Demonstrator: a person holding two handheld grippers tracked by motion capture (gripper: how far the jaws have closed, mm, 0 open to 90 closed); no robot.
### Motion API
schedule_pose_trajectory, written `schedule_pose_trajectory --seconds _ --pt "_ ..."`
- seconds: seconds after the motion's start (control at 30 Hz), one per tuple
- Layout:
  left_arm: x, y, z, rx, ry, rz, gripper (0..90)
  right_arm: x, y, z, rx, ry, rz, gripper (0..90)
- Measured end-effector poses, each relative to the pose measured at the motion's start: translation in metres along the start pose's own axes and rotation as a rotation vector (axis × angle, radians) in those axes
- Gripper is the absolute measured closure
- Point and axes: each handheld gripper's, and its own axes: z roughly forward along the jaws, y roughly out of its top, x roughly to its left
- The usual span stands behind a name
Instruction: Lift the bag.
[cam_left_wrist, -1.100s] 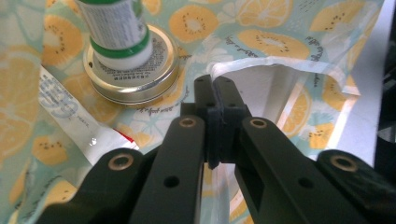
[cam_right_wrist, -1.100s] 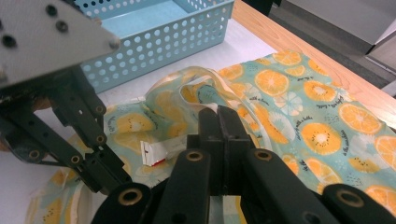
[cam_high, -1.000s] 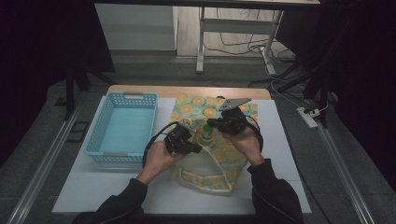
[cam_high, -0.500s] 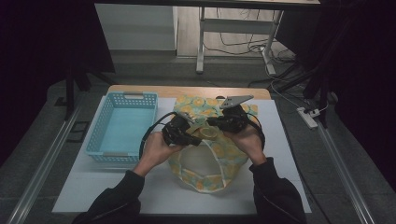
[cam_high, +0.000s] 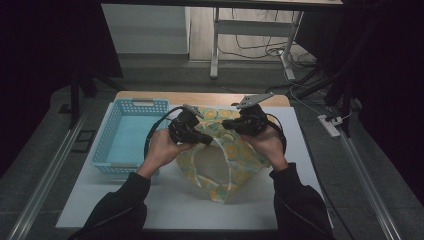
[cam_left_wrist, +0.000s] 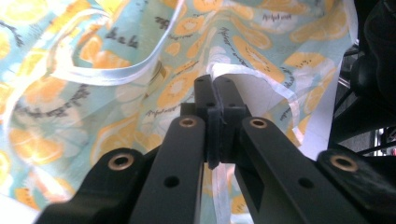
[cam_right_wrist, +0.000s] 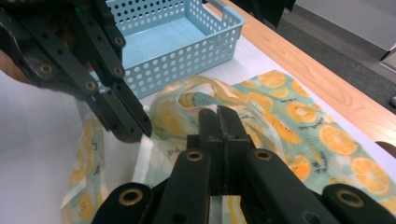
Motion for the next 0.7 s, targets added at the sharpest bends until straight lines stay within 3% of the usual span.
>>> schedule_pose_trajectory --seconds 0.7 --pt "0.006 0.034 -0.059 -0.099 -0.008 -0.010 90.0 -0.009 0.024 -0.029 -0.057 -0.016 0.001 90.0"
